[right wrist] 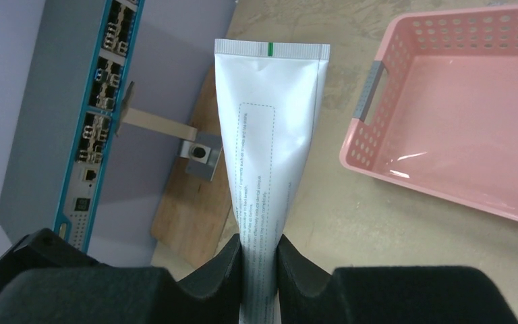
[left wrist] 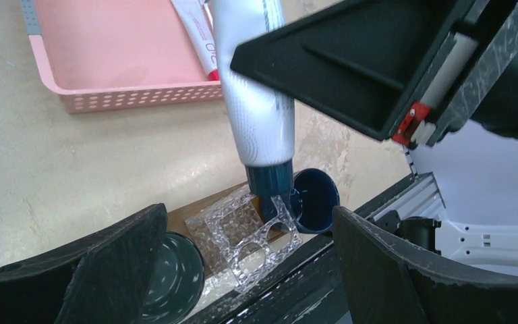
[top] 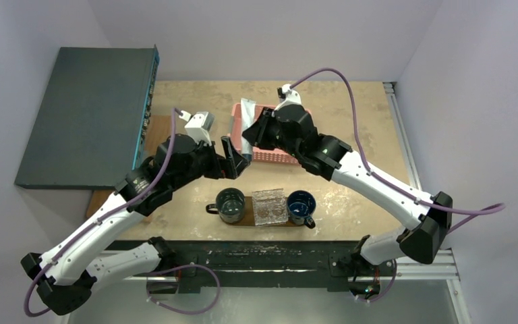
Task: Prepare toiletry sets of a toothbrush and toothpaste on the tray
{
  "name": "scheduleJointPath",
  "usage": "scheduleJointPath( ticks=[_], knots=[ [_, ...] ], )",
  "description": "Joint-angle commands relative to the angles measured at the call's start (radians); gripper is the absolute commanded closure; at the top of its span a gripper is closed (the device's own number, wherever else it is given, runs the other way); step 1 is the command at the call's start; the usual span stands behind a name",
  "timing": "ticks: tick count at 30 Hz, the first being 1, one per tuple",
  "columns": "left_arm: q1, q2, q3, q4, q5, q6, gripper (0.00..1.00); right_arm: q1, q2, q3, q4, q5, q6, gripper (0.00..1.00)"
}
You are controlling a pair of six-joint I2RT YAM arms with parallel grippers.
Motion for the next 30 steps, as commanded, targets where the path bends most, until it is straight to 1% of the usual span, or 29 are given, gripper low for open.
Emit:
scheduleJointPath(
  ticks=[1, 9, 20, 25, 27, 30],
  knots=[
    [0.015, 0.015, -0.004, 0.089, 0.011, -0.054, 0.1, 0.028, -0.045, 0.003, 0.042, -0.017, 0.037, 0.76],
    [0.022, 0.063, -0.003, 0.124, 0.052, -0.081, 0.22, 0.049, -0.066, -0.003, 0.052, -0.016, 0.048, 0.76],
    [0.031, 0.082, -0.016, 0.16, 0.059, -0.082, 0.43, 0.059, -0.067, -0.02, 0.055, -0.031, 0.055, 0.75],
    [0.034, 0.096, -0.017, 0.174, 0.069, -0.075, 0.56, 0.059, -0.066, -0.026, 0.055, -0.037, 0.057, 0.75],
    [0.035, 0.099, -0.019, 0.184, 0.094, -0.075, 0.63, 0.059, -0.066, -0.027, 0.054, -0.035, 0.057, 0.75],
    [0.035, 0.099, -0.026, 0.199, 0.118, -0.073, 0.76, 0.059, -0.066, -0.028, 0.05, -0.03, 0.055, 0.74]
  ],
)
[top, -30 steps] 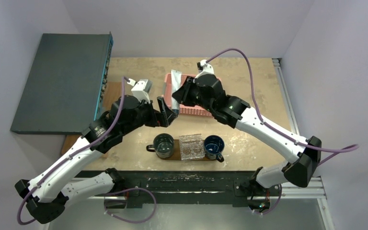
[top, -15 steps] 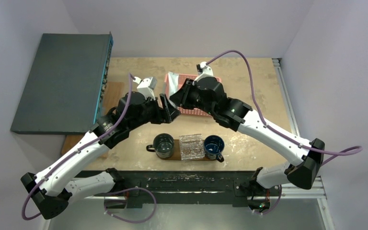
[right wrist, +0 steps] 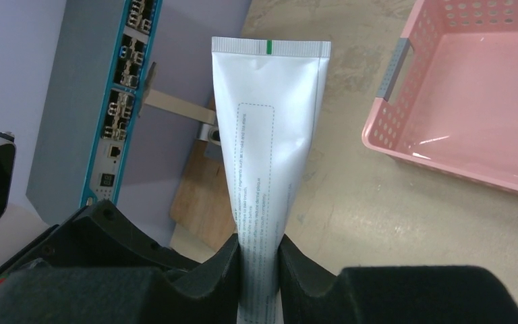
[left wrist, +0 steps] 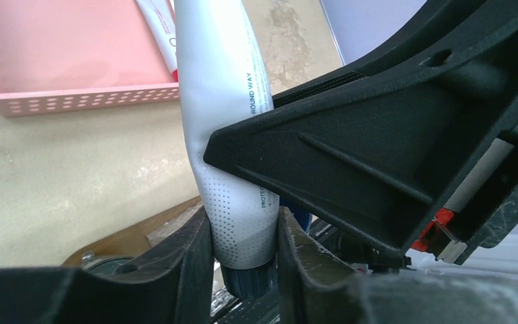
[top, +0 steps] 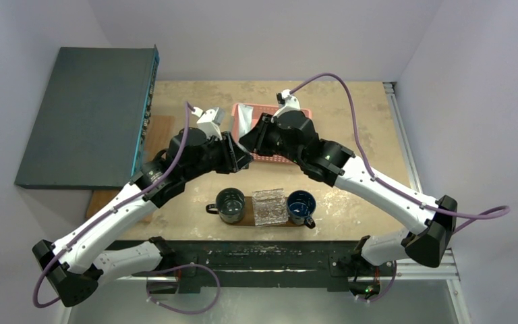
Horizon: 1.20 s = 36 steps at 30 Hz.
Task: Prepare toiletry sets of a toothbrush and toothpaste on the tray
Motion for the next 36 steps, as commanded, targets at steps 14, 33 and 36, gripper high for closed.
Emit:
scheduleJointPath(
  ticks=[14, 33, 36],
  knots=[
    [0.012, -0.075, -0.039, -0.003, 0.084, 0.085, 1.0, -0.022, -0.002, 0.1, -0.043, -0.077, -0.177, 0.47],
    [0.015, -0.217, -0.03, -0.317, 0.249, 0.259, 1.0, -0.186, -0.107, 0.084, -0.209, -0.53, -0.681, 0.45],
    [0.014, -0.222, -0.024, -0.364, 0.305, 0.293, 1.0, -0.187, -0.1, 0.084, -0.249, -0.6, -0.732, 0.39]
  ],
)
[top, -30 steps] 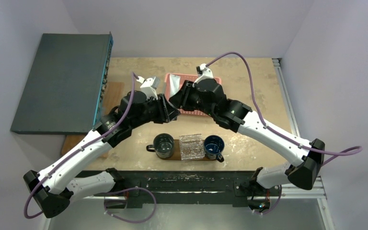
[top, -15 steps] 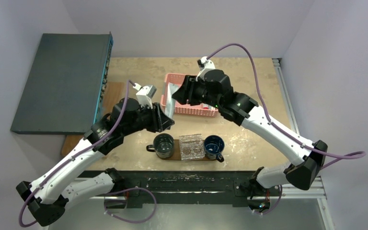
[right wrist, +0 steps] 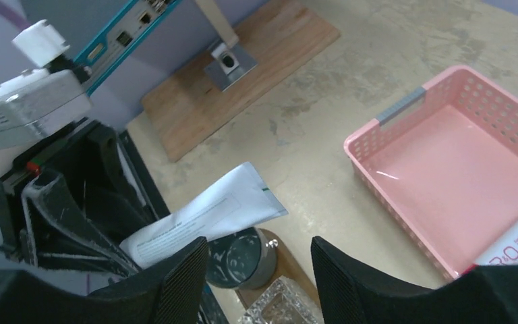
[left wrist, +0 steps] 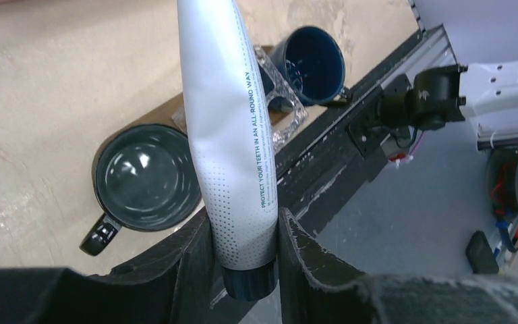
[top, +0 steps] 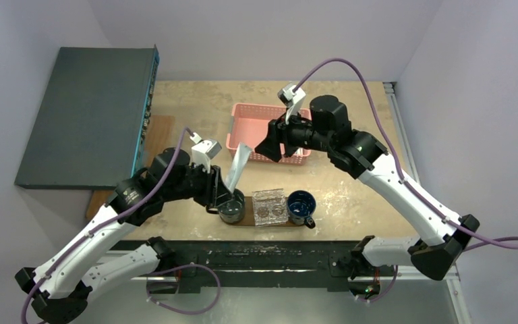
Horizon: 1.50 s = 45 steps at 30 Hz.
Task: Prepare toiletry sets of a toothbrush and toothpaste on the tray
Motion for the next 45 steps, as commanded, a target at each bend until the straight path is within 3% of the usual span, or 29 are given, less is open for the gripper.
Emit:
scheduleJointPath(
  ticks=[1, 7, 17, 27, 38, 42, 45],
  knots=[
    [0.007, -0.018, 0.05, -0.06, 0.115, 0.087, 1.0, 0.002, 0.002, 0.021, -0.072, -0.17, -0.16, 0.38],
    [0.007, -0.058, 0.065, -0.13, 0.203, 0.153, 1.0, 0.003, -0.028, 0.0, -0.059, -0.304, -0.217, 0.38],
    [0.007, -0.125, 0.059, -0.135, 0.444, 0.212, 1.0, 0.004, -0.033, -0.085, 0.035, -0.556, -0.175, 0.37],
    [0.007, -0.125, 0.059, -0.155, 0.518, 0.246, 1.0, 0.067, -0.008, -0.13, 0.073, -0.697, -0.168, 0.41],
    [0.007, -0.139, 0.054, -0.164, 0.53, 0.262, 1.0, 0.091, -0.009, -0.159, 0.096, -0.795, -0.165, 0.55],
    [0.007, -0.142, 0.053, -0.175, 0.533, 0.27, 1.0, 0.091, -0.012, -0.164, 0.097, -0.805, -0.164, 0.67],
    [0.007, -0.144, 0.053, -0.177, 0.532, 0.273, 1.0, 0.091, -0.01, -0.169, 0.101, -0.82, -0.161, 0.81]
  ],
)
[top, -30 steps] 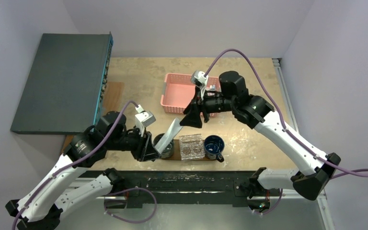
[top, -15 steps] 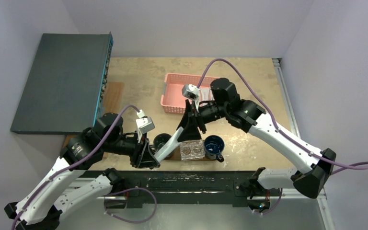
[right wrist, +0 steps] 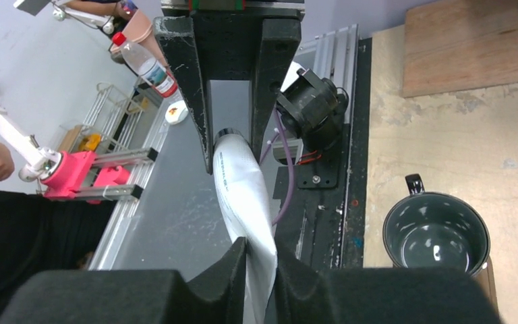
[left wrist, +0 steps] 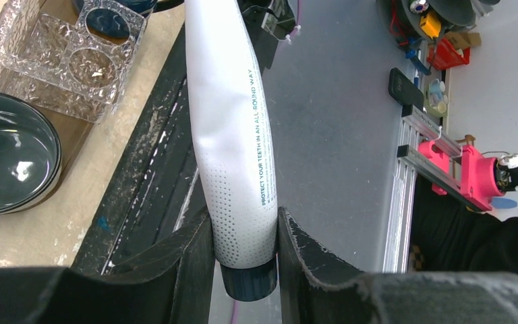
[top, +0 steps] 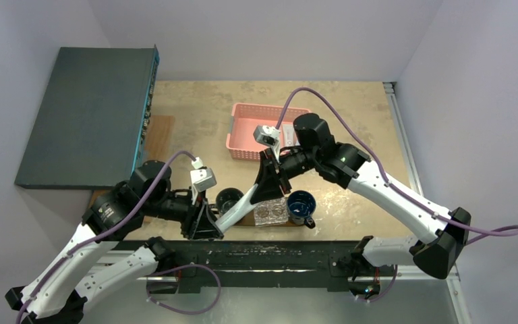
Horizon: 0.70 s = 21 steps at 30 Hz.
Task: Prepare toiletry sets of a toothbrush and toothpaste on the tray
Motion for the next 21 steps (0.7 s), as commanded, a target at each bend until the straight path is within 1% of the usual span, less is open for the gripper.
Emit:
scheduleJointPath(
  ticks=[1, 3, 7, 8, 9, 12, 15, 18, 21],
  knots=[
    [0.003, -0.009, 0.035, 0.021, 0.026, 0.025, 1.0, 0.001, -0.007, -0.01, 0.03, -0.053, 0.002, 0.87],
    [0.004, -0.009, 0.033, 0.022, 0.025, 0.026, 1.0, 0.002, -0.009, -0.011, 0.031, -0.059, 0.001, 1.0],
    [0.003, -0.008, 0.034, 0.024, 0.001, 0.025, 1.0, 0.003, -0.02, -0.024, 0.047, -0.051, 0.012, 1.0],
    [0.003, -0.007, 0.033, 0.025, -0.006, 0.023, 0.98, 0.003, -0.025, -0.026, 0.056, -0.049, 0.023, 1.0],
    [0.004, -0.006, 0.031, 0.026, -0.01, 0.022, 0.93, 0.004, -0.029, -0.027, 0.066, -0.044, 0.03, 1.0],
    [0.004, -0.005, 0.026, 0.04, -0.027, 0.015, 0.74, 0.005, -0.041, -0.026, 0.081, -0.014, 0.051, 1.0],
    [0.003, -0.005, 0.025, 0.049, -0.053, 0.014, 0.56, 0.005, -0.045, -0.01, 0.061, 0.017, 0.054, 1.0],
    [0.004, -0.002, 0.029, 0.052, -0.086, 0.015, 0.45, 0.005, -0.046, 0.015, 0.019, 0.048, 0.044, 1.0],
    [0.004, 0.0, 0.036, 0.049, -0.136, 0.019, 0.38, 0.005, -0.048, 0.044, -0.039, 0.09, 0.023, 1.0]
  ],
)
